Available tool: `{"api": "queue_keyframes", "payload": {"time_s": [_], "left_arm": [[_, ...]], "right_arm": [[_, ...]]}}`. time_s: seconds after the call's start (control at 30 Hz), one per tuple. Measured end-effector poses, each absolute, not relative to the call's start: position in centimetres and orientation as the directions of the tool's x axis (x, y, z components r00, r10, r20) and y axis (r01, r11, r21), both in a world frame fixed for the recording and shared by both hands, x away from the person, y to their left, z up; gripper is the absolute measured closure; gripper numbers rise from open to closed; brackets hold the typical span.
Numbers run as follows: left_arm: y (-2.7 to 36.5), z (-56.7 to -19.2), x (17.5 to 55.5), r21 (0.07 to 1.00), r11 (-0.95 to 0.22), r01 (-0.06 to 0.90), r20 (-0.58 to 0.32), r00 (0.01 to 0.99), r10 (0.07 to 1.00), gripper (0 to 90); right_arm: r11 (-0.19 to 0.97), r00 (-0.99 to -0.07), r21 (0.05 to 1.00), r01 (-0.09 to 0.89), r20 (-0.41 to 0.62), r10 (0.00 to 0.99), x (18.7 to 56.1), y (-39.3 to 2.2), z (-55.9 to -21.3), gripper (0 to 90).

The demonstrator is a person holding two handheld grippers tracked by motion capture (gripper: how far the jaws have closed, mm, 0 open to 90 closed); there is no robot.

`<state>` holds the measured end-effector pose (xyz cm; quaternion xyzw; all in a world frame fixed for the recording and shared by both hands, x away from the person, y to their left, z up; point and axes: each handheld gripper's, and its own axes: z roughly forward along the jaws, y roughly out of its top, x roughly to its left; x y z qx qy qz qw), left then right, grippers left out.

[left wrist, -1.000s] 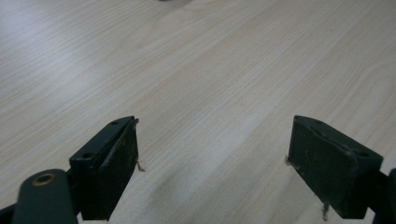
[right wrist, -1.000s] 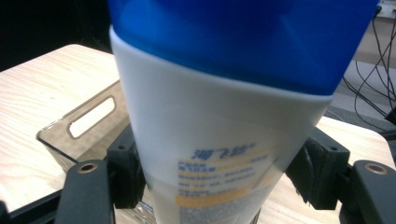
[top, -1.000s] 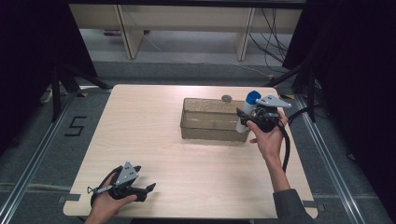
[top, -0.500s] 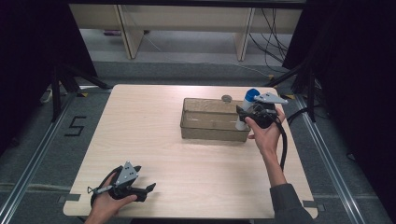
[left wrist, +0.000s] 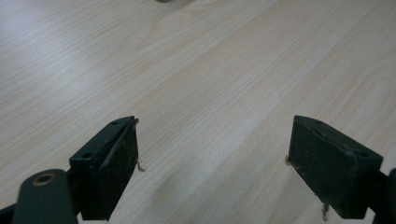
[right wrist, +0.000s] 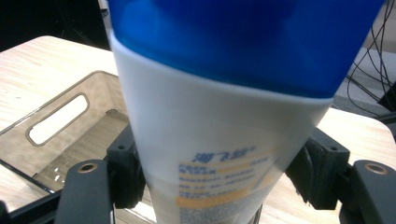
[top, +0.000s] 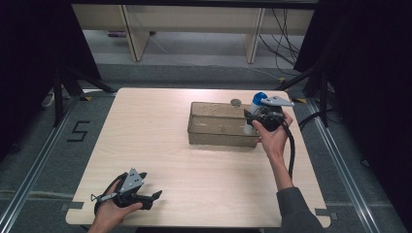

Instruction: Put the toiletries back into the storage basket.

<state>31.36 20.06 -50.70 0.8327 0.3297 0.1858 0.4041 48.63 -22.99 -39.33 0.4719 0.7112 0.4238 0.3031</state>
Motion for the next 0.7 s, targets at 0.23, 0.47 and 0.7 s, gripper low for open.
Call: {"api": "queue_keyframes", "payload": {"time_s": [0.23,0.47,0.7], "left_arm": [[20.1,-50.7,31.4,0.792,-0.462,0.4,0.047,0.715,0.698,15.8],[20.1,-50.6,31.4,0.79,-0.467,0.397,0.058,0.71,0.702,15.8],[20.1,-50.7,31.4,0.791,-0.466,0.397,0.054,0.713,0.699,15.8]], "right_arm": [[0.187,-0.37,0.888,0.419,-0.021,0.929,49.1,-22.9,-39.9,32.0],[0.18,-0.36,0.881,0.437,-0.011,0.933,49.2,-22.6,-40.6,31.9],[0.196,-0.366,0.872,0.449,-0.02,0.93,49.4,-22.6,-41.4,31.9]]}}
